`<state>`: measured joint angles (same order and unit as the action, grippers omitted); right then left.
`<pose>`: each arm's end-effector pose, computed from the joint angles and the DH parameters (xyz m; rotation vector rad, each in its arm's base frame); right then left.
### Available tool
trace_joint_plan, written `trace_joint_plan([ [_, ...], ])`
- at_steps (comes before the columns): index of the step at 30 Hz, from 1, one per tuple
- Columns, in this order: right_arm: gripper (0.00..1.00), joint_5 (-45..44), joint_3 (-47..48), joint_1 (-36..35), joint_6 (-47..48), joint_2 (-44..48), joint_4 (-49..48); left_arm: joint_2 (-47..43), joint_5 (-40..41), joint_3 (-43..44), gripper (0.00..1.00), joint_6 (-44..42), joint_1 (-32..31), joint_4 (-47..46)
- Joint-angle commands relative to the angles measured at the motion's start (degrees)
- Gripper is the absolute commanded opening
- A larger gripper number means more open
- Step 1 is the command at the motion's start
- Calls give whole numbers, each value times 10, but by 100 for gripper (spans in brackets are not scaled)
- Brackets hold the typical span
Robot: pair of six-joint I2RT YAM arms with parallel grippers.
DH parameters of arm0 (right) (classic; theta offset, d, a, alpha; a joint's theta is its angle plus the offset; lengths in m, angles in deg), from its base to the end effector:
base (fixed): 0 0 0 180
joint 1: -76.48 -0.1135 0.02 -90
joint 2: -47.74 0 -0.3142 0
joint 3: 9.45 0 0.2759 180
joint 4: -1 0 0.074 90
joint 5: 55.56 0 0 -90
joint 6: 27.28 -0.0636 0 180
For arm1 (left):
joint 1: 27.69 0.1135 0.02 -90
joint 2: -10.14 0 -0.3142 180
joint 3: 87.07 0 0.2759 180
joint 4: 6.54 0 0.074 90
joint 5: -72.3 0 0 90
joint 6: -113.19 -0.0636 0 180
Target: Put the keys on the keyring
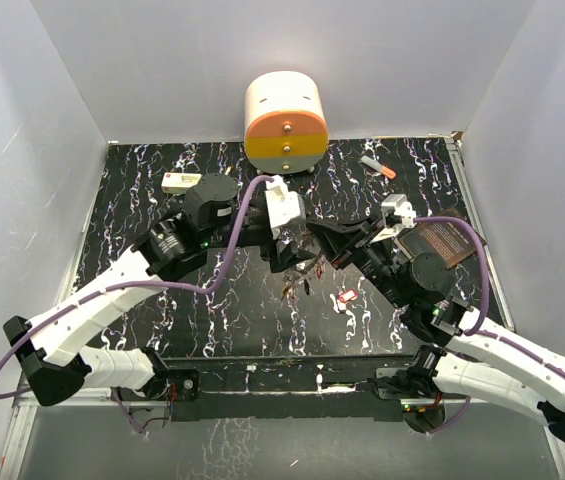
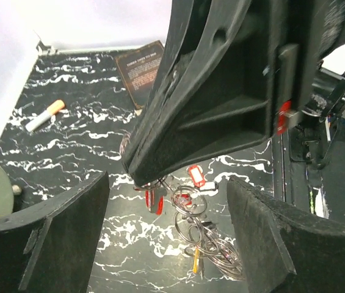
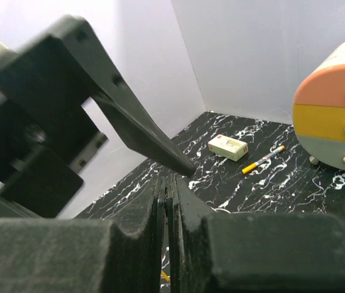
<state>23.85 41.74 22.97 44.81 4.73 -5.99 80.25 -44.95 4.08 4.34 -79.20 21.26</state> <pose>0.1254 0.1499 0.4028 -0.2590 1.3462 0.9360 0.1641 -0.2531 0.4926 1.2827 1.1823 -0.8227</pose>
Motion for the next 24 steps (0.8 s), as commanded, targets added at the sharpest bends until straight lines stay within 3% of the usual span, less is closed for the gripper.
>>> trace_joint_plan([
  [1,8,4,43,-1,2,17,-74,2,29,-24,76,18,-2,-49],
  [8,8,13,52,-1,-4,18,-66,6,39,-51,77,12,-2,-71],
  [11,8,12,50,-1,-6,21,-65,8,32,-56,72,3,-2,-77],
  [15,8,4,43,-1,-9,34,-65,4,22,-61,54,-5,-2,-75],
  [21,8,4,40,-1,-16,37,-61,1,4,-66,36,-8,-2,-78],
  [24,8,3,35,-1,-21,38,-63,2,1,-68,19,-10,-2,-82],
])
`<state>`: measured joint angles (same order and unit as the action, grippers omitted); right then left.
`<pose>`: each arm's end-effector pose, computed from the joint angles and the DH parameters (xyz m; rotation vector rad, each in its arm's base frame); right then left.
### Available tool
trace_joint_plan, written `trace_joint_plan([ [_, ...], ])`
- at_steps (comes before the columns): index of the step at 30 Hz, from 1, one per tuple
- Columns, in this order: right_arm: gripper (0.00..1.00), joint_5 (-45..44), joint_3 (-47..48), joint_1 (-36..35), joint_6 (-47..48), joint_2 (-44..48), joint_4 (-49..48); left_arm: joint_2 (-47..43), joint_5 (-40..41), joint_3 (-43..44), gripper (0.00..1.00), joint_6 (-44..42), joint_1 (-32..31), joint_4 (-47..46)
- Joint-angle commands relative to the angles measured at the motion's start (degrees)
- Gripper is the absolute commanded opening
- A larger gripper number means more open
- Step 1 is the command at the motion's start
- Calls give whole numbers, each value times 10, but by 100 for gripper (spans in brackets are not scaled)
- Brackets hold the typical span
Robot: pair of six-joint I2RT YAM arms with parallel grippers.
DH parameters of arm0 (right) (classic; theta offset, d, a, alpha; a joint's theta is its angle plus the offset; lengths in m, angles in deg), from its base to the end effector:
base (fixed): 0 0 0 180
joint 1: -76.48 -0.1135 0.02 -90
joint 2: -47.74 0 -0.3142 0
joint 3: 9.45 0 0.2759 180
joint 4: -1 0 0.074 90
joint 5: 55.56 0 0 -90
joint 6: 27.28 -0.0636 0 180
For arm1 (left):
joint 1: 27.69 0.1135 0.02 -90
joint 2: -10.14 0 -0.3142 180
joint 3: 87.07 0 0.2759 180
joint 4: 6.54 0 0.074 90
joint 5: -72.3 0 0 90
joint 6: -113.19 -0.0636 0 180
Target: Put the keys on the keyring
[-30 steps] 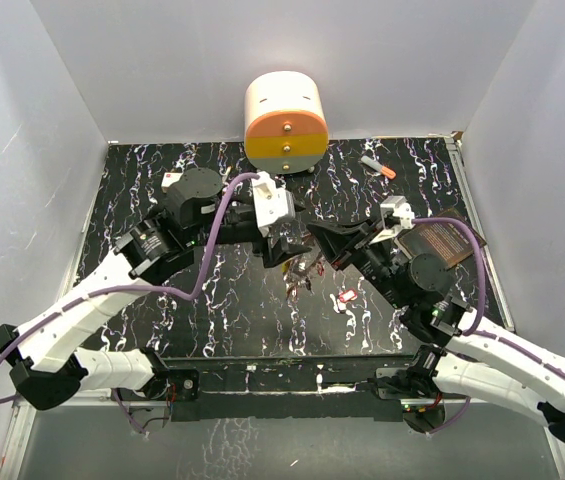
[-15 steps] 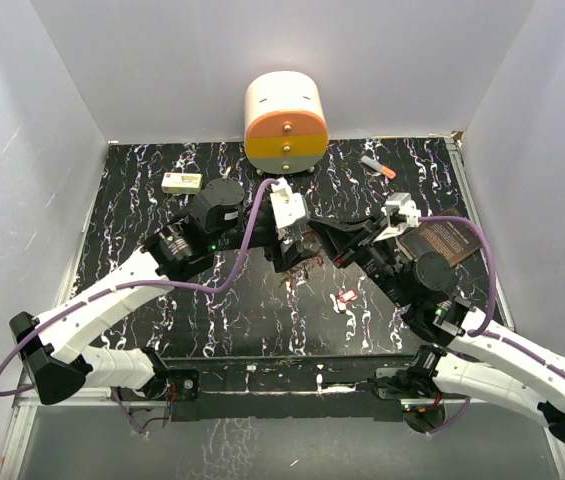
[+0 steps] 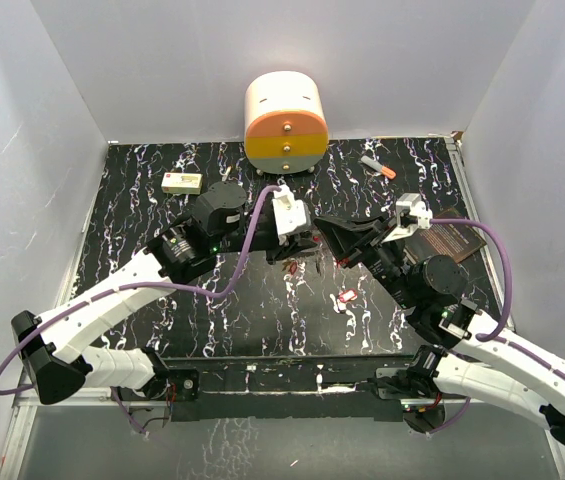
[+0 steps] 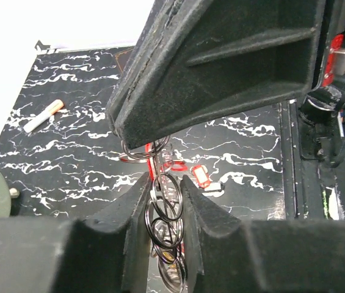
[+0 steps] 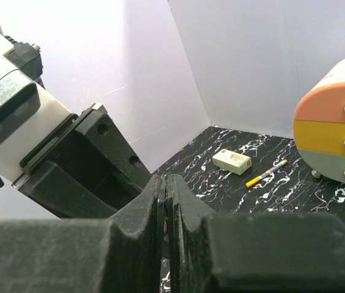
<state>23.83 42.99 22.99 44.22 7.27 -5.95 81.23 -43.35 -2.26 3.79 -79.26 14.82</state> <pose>0.1165 0.1377 0.4189 -0.2289 1.2865 0.9687 0.1751 -0.2649 0.4587 1.2790 1.2032 -0.7941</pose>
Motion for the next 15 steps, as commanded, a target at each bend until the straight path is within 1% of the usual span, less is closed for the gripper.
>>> trace_joint_plan([
  [1,8,3,21,-1,-17,13,-63,-9,-16,-4,14,-5,-1,-18],
  [3,8,1,19,-1,-18,15,-63,-9,-17,-3,10,-6,-1,-17],
  [5,8,0,17,-1,-19,16,-62,-10,-19,-1,4,-6,-1,-14],
  [9,8,-4,11,-1,-22,19,-62,-12,-18,2,1,-7,-1,-3],
  [10,8,-4,10,-1,-23,19,-63,-13,-16,3,2,-8,-1,3],
  [13,8,-4,8,-1,-24,20,-64,-18,-1,12,65,-13,-1,29],
  [14,8,-4,8,-1,-24,21,-63,-21,4,15,83,-14,-1,35],
  [15,8,-4,8,-1,-24,20,-63,-24,9,17,94,-15,-1,39],
])
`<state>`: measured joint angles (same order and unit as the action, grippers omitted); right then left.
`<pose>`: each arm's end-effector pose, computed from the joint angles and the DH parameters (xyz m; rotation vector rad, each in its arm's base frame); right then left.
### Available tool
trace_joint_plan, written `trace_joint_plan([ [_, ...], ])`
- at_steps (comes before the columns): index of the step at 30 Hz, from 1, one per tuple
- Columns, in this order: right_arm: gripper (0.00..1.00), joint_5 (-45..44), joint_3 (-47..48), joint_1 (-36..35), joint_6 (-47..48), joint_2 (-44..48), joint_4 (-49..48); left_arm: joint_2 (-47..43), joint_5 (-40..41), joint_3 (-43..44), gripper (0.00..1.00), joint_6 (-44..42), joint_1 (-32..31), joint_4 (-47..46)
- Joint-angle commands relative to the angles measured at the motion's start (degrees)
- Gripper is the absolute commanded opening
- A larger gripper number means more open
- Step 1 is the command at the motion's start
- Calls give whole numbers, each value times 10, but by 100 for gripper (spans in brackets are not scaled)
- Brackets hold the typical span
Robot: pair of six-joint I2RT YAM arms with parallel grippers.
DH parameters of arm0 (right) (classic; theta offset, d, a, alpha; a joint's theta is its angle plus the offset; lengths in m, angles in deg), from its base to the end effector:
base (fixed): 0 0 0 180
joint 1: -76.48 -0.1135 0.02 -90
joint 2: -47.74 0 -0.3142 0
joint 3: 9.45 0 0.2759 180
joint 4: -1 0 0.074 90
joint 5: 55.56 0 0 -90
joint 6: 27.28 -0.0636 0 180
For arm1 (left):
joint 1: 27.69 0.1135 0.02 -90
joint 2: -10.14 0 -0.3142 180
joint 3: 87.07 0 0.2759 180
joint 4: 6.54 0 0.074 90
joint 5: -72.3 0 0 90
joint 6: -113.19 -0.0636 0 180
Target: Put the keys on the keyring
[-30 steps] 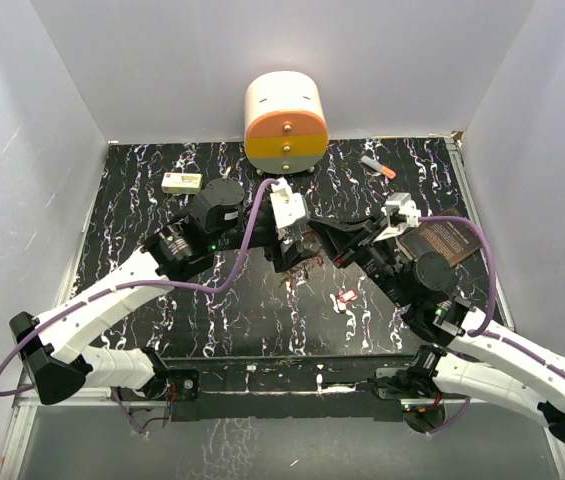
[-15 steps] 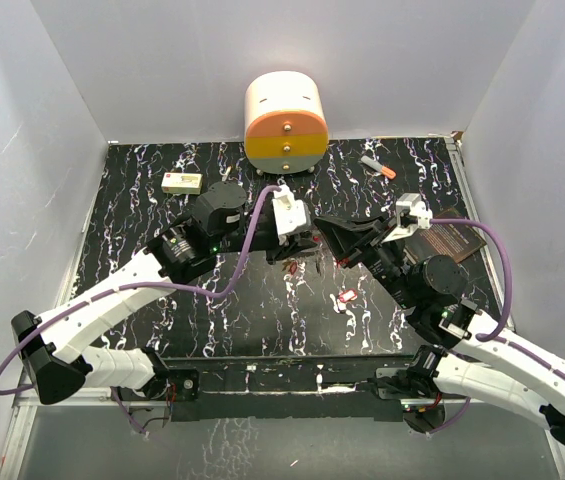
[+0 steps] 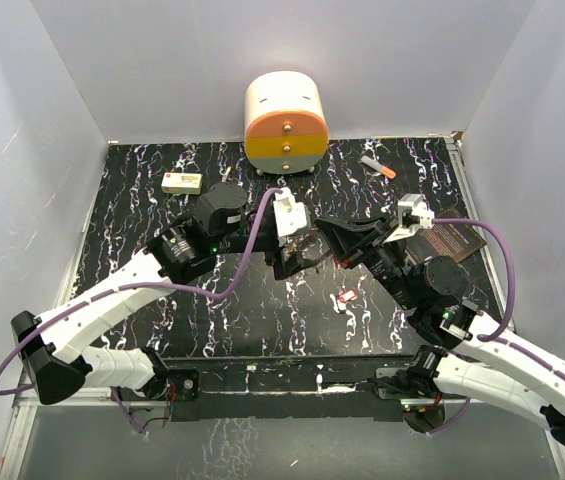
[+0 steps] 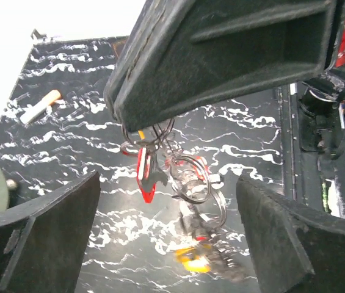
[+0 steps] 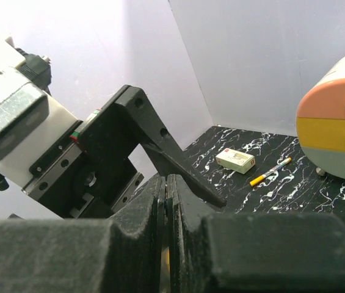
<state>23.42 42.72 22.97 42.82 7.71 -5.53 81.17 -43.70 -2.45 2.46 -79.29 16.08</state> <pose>0.1159 0.1362 0.4173 -0.2089 1.2970 0.9837 0.1742 -0.2646 0.4549 1.3064 1.2049 -0.7842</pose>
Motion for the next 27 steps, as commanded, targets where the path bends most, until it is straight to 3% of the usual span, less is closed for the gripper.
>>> trace_joint_plan([
  [1,8,1,11,-1,-10,15,-68,-26,16,20,97,-3,-1,29],
  [18,8,10,13,-1,-14,2,-75,17,-9,78,96,46,-1,-16],
  [27,8,8,11,-1,-15,10,-78,16,-1,43,60,17,-1,-14],
])
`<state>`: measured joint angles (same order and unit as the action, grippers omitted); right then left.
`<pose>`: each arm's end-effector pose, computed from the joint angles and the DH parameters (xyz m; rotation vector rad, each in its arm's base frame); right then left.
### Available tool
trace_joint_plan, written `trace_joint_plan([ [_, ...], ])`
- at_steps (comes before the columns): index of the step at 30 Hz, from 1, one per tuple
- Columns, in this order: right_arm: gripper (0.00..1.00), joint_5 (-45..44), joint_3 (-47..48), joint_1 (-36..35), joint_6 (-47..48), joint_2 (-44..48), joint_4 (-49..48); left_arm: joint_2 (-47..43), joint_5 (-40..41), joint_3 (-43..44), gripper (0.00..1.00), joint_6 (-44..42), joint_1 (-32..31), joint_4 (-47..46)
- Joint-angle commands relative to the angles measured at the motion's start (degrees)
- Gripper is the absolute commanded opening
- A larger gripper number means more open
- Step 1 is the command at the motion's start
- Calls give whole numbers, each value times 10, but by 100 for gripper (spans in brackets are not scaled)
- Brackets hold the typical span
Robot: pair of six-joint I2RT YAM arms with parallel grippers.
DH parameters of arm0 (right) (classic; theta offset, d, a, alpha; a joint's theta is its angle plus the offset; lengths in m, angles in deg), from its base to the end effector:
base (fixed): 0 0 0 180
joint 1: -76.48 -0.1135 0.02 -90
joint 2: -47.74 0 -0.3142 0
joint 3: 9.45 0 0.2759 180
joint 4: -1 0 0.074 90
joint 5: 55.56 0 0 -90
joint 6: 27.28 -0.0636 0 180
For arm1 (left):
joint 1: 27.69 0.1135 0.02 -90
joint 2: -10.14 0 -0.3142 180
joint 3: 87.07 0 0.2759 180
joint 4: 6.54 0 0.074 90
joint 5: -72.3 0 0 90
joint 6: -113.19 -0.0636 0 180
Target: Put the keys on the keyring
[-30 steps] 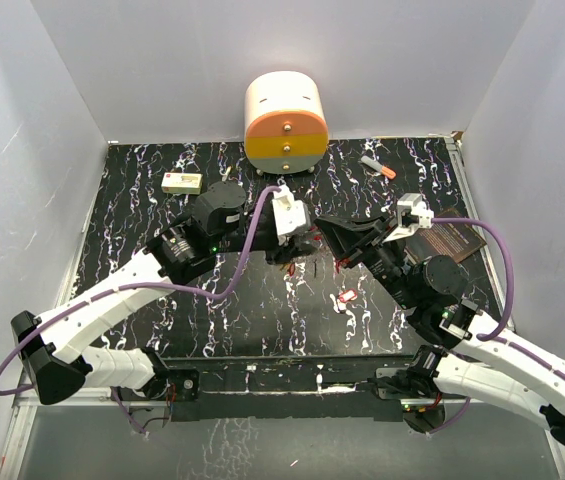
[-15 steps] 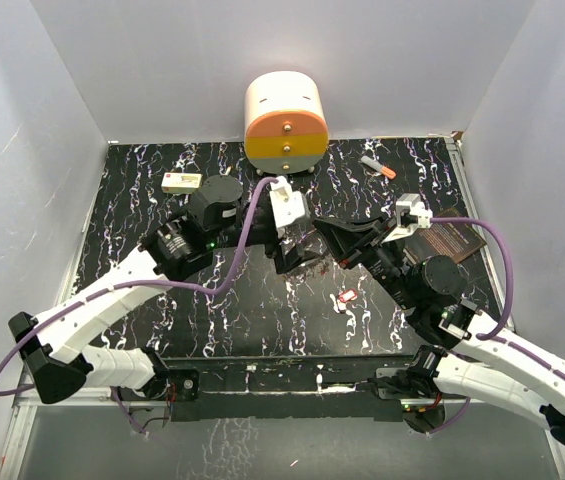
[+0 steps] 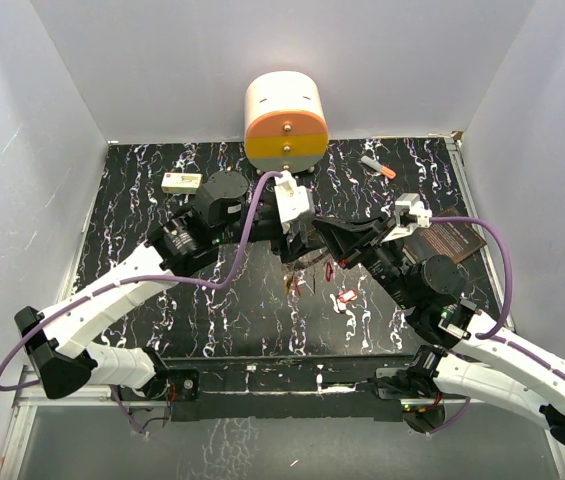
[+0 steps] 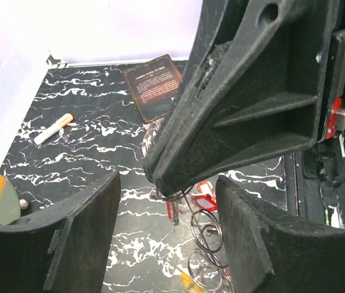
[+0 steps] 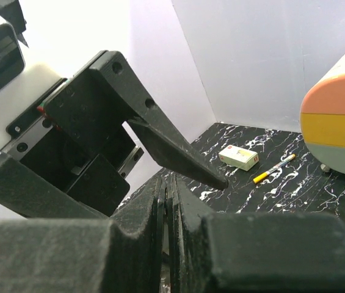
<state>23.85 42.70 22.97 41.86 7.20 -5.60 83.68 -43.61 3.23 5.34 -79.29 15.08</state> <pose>0.1171 0.1387 0.4159 -0.2077 1.3074 0.9995 0.1806 -0.2727 0.4833 1.2455 1.1754 -0.8156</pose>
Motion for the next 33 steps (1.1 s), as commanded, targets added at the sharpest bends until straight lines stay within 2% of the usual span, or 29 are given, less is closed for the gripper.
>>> trace_joint_plan([
  [1,8,4,11,-1,-4,16,-77,-10,-3,-17,58,-13,-1,-5],
  [5,8,-1,6,-1,-7,23,-77,-12,6,-24,51,-16,-2,-6],
  [9,8,-3,4,-1,-8,29,-78,-19,13,-35,37,-22,-1,-6],
  [10,8,-4,4,-1,-8,29,-78,-21,14,-37,31,-23,-1,-5],
  [13,8,-3,4,-1,-10,30,-75,-23,22,-40,0,-24,-1,-10],
  [24,8,-11,-5,0,-17,47,-55,-19,35,-15,0,-53,-1,24],
  [33,8,0,-12,-1,-25,70,-2,-3,52,26,0,-50,-1,69],
])
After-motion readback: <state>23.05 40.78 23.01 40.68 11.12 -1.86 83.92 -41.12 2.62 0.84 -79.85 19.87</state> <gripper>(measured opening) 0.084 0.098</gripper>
